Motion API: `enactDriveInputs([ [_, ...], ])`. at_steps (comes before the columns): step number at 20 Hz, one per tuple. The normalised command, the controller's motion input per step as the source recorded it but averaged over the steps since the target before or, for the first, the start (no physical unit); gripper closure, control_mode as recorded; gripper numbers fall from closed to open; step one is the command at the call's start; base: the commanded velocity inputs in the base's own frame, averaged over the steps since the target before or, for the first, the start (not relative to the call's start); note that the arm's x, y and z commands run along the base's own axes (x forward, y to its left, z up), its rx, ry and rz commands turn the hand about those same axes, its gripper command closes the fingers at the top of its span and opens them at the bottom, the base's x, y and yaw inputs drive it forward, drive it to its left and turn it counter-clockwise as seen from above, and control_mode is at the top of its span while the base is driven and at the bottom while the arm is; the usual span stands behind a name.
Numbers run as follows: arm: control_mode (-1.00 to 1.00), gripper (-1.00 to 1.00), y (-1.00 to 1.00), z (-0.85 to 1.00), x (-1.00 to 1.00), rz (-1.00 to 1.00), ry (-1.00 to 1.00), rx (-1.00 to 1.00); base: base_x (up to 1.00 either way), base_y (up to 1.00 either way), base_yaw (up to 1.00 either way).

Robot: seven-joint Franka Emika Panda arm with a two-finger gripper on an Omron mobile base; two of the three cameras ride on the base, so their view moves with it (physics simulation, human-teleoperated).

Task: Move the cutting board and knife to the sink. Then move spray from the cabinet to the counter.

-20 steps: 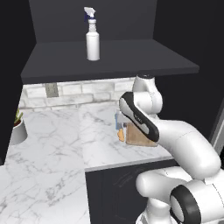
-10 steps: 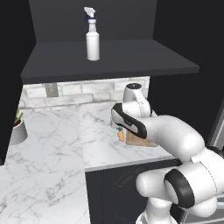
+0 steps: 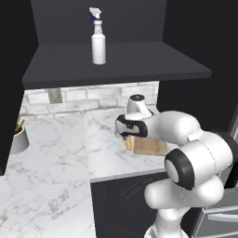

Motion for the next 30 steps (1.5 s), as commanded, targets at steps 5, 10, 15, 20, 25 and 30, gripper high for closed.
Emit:
enactDriveInputs([
  [5,-1.00,-1.00,0.00,-0.33,0.48,0.00,0.00,0.00,0.00,0.00,0.00],
  [10,-1.00,-1.00,0.00,-0.28,0.30,0.00,0.00,0.00,0.00,0.00,0.00],
  [15,-1.00,-1.00,0.00,-0.29,0.33,0.00,0.00,0.00,0.00,0.00,0.00],
  [20,-1.00,-1.00,0.01,-0.35,0.30,0.00,0.00,0.00,0.00,0.00,0.00],
  [25,-1.00,-1.00,0.10,-0.22,0.27,0.00,0.00,0.00,0.00,0.00,0.00],
  [30,-1.00,-1.00,0.12,-0.25,0.19,0.00,0.00,0.00,0.00,0.00,0.00],
])
